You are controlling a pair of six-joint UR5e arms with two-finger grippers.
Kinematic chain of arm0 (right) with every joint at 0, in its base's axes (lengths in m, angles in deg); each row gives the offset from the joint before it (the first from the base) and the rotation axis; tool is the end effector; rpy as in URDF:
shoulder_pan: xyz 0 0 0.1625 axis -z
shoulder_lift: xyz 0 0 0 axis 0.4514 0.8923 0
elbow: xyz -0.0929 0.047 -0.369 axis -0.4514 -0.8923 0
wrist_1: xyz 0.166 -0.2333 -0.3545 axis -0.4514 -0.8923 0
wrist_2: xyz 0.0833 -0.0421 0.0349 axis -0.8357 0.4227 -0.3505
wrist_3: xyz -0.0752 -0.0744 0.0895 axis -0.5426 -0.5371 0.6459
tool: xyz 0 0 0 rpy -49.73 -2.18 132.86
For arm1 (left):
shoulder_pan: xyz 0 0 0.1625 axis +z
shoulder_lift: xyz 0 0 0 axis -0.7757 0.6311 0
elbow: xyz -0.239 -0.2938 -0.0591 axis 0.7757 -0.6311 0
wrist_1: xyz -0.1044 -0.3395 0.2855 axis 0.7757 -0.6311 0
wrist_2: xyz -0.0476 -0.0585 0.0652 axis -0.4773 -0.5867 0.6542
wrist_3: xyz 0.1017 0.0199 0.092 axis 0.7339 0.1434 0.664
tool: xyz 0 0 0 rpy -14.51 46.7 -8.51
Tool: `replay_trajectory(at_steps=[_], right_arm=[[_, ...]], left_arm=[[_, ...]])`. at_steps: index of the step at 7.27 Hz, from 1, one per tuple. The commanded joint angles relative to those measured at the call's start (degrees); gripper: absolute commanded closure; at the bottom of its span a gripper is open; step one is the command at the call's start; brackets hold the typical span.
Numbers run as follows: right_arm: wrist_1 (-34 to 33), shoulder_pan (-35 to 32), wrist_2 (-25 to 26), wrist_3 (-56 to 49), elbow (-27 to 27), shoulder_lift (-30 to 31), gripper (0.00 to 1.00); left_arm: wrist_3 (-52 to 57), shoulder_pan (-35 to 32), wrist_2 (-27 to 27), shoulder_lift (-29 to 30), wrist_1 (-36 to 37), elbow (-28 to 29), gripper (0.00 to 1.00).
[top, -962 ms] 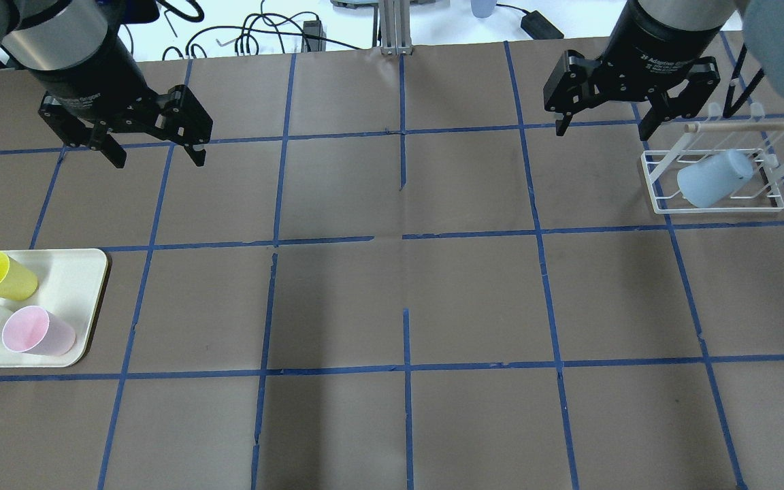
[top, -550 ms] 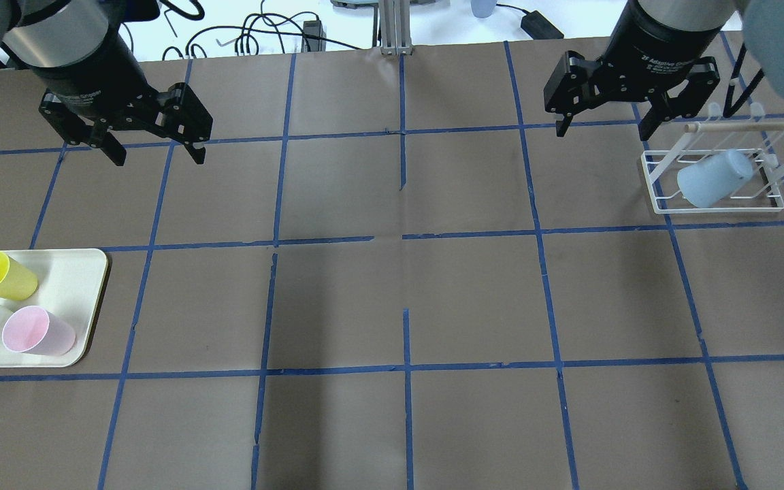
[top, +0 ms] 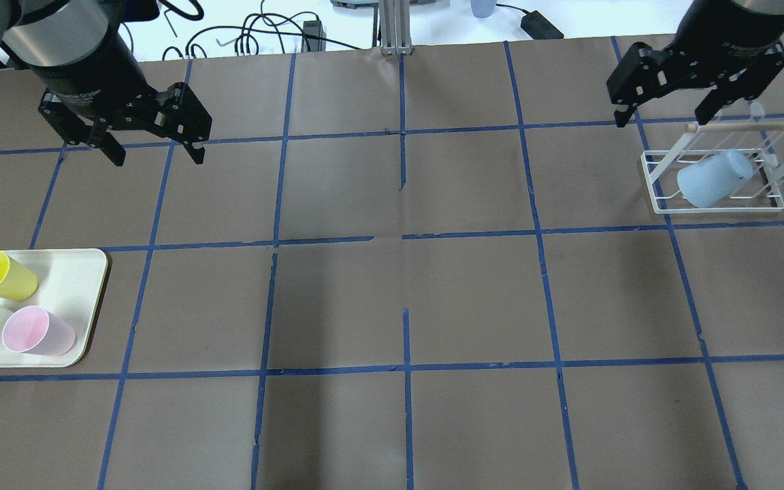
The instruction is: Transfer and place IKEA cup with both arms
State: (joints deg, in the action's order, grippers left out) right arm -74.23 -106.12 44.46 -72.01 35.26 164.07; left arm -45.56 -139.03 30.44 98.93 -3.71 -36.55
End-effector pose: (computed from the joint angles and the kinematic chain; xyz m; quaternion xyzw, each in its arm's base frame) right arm 0.0347 -0.5580 0.4367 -0.0133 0.9995 -0.0249 0.0122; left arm -0.1116 -0.5387 0.4345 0.0031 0.9999 0.0011 0.0160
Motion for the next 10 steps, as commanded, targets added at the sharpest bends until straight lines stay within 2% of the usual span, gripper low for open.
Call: replay_trajectory(at_steps=[1, 2, 3, 4, 7, 8, 10], right_arm=[[0.15, 10.6, -0.43, -18.72, 0.09, -0.35, 0.0], [-0.11, 15.09, -0.61, -27.09, 0.09, -1.83, 0.0], [-0.28, 18.26, -3.14, -36.83, -0.09, -3.06, 0.0], [-3.16, 19.6, -4.55, -42.76, 0.17, -3.59, 0.0], [-7.82, 19.88, -6.85, -68.76, 2.18, -5.09, 0.0], [-11.58, 20.31, -6.94, -75.01, 4.55, -5.09, 0.0], [-12.24, 22.15, -10.69, -84.44, 7.81, -5.09, 0.0]], left_arm=[[0.0, 0.0, 0.1, 0.02, 0.13, -0.05, 0.0], [0.0, 0.0, 0.01, 0.02, 0.22, 0.04, 0.0], [0.0, 0.0, -0.16, 0.02, 0.31, 0.13, 0.0], [0.0, 0.0, -0.08, 0.11, 0.31, 0.13, 0.0], [0.0, 0.0, -0.08, 0.02, 0.4, 0.04, 0.0], [0.09, 0.0, -0.08, 0.02, 0.4, -0.05, 0.0], [0.09, 0.0, -0.08, -0.07, 0.4, -0.14, 0.0]])
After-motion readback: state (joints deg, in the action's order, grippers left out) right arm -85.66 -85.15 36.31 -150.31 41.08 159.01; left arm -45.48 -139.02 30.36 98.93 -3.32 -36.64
